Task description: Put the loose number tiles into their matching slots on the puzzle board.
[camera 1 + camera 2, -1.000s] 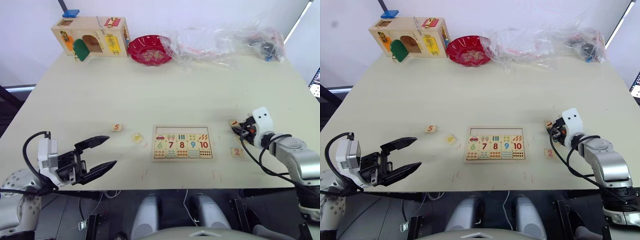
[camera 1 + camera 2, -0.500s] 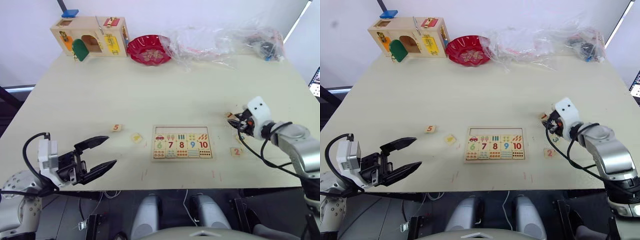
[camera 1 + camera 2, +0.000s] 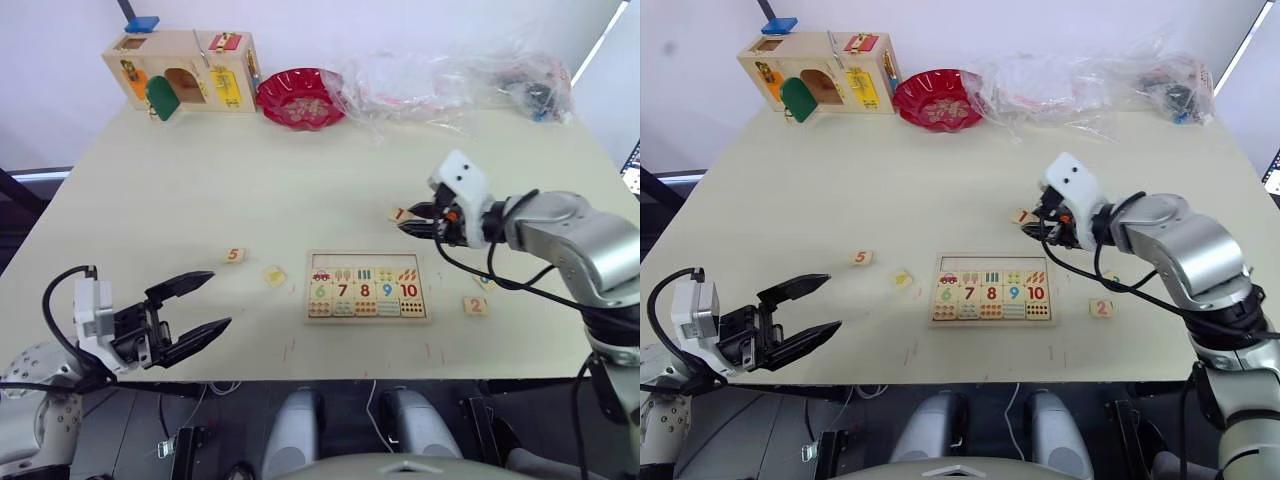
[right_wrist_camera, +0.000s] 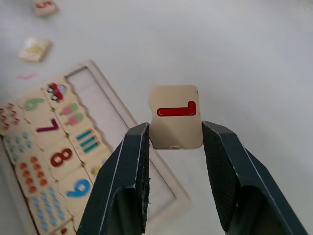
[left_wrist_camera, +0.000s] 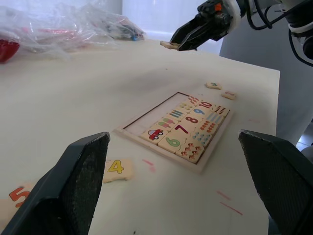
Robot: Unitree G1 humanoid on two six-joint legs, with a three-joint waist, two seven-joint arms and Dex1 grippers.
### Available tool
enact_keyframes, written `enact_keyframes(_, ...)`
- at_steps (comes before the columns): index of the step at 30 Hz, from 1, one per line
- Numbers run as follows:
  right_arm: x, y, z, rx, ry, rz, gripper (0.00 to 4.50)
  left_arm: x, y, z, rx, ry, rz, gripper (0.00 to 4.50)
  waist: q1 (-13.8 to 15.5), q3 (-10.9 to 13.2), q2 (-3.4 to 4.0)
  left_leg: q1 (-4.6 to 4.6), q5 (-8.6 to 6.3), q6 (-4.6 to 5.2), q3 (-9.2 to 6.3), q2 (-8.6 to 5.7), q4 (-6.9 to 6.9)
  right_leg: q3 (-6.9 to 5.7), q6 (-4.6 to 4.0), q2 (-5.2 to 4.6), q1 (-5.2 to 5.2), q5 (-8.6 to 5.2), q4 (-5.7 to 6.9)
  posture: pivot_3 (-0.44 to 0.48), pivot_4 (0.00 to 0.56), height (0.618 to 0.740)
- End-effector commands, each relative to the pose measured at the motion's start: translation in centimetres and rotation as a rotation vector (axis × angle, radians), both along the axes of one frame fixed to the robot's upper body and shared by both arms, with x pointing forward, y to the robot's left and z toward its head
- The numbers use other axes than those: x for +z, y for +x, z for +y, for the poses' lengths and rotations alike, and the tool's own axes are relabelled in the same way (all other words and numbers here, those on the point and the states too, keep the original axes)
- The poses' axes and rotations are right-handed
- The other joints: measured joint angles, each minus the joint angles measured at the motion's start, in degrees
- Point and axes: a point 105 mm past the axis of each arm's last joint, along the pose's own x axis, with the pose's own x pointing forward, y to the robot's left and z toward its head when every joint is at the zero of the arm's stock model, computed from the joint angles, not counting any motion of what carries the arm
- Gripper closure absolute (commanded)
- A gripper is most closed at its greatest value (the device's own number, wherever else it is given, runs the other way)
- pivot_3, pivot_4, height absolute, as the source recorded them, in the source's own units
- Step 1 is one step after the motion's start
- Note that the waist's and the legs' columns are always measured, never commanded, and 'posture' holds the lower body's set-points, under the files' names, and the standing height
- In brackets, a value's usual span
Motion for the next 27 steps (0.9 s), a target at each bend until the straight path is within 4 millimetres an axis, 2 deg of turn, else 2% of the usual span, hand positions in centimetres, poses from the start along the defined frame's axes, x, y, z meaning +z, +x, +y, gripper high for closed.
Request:
enact_keyframes(1,0.7,0.1,1.6,0.071,-0.011,-0.03,2.82,0.9,-0.2,0.4,0.02,0.01,-0.046,0.0,-0.1,0.0,0.0,0.0,0.0,0.0,0.01,0.0,0.0,0.0,0.0,0.0,-0.01,0.0,0.0,0.0,0.15,0.74)
enact_keyframes(2,0.6,0.1,2.1,0.088,-0.014,-0.026,3.36,0.9,-0.3,0.5,0.024,0.011,-0.046,0.0,-0.1,0.0,0.0,0.0,0.0,0.0,0.01,0.0,-0.02,0.0,0.0,0.0,-0.01,0.0,0.0,0.0,0.15,0.74)
enact_keyframes(3,0.5,0.2,2.6,0.104,-0.022,-0.028,3.5,0.9,-0.3,0.6,0.027,0.011,-0.046,0.0,-0.1,0.0,0.0,0.0,0.0,0.0,0.01,0.0,-0.04,0.0,-0.01,0.0,-0.02,0.0,0.0,0.0,0.15,0.74)
enact_keyframes(9,-0.6,0.6,4.9,0.202,-0.1,-0.046,3.5,0.8,-0.5,0.8,0.05,0.009,-0.044,0.0,-0.6,0.0,0.0,-0.02,0.0,0.0,0.03,0.0,-0.08,-0.02,-0.01,0.0,-0.07,0.0,0.01,0.0,0.15,0.74)
enact_keyframes(17,-1.5,-0.3,8.2,0.447,-0.272,-0.024,3.5,0.3,-0.9,2.0,0.073,0.012,-0.04,0.0,-1.4,0.0,0.01,-0.02,0.0,0.0,0.01,0.02,-0.12,0.0,-0.03,0.01,-0.18,0.0,0.08,0.0,0.15,0.74)
enact_keyframes(27,-2.3,0.3,12.0,0.519,-0.357,-0.029,3.5,-0.5,-1.2,2.9,0.115,0.005,-0.04,0.0,-1.3,0.0,-0.02,-0.04,0.0,-0.01,0.01,0.04,-0.16,-0.04,-0.07,-0.03,-0.25,0.0,0.09,0.0,0.15,0.74)
